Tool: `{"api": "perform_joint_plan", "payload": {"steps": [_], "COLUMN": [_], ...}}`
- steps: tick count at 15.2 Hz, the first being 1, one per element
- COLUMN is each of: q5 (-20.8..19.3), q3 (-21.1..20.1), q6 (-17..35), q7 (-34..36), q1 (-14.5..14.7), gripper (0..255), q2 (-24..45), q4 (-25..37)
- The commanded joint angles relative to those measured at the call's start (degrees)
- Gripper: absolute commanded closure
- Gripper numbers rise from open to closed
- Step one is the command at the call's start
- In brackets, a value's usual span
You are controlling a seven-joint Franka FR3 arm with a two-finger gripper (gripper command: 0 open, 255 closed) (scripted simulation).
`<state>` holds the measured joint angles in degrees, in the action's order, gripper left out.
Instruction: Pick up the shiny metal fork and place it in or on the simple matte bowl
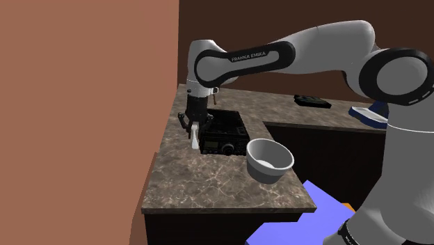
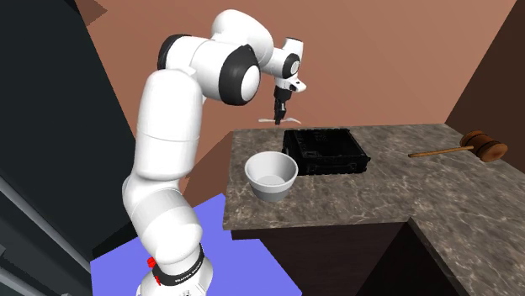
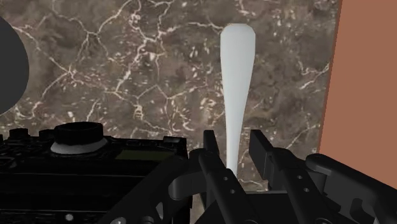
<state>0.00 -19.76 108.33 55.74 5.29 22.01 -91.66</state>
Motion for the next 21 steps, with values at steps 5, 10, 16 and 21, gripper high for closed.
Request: {"api": "perform_joint_plan", "payload": {"steps": [5, 10, 16, 21], "q5": [0.2, 0.3, 2.8, 6.6], "q3": [-0.2, -0.3, -0.2, 1.1], "q6": [-4.3, -8.0, -7.0, -3.9], "q7": [0.3, 0.6, -2.1, -7.5], "q1": [0.1, 0.2, -2.4, -5.6], "gripper": [255, 255, 255, 255], "q2": [-0.8, -1.3, -9.0, -20.6], "q4": [3.5, 6.8, -1.8, -16.3]}}
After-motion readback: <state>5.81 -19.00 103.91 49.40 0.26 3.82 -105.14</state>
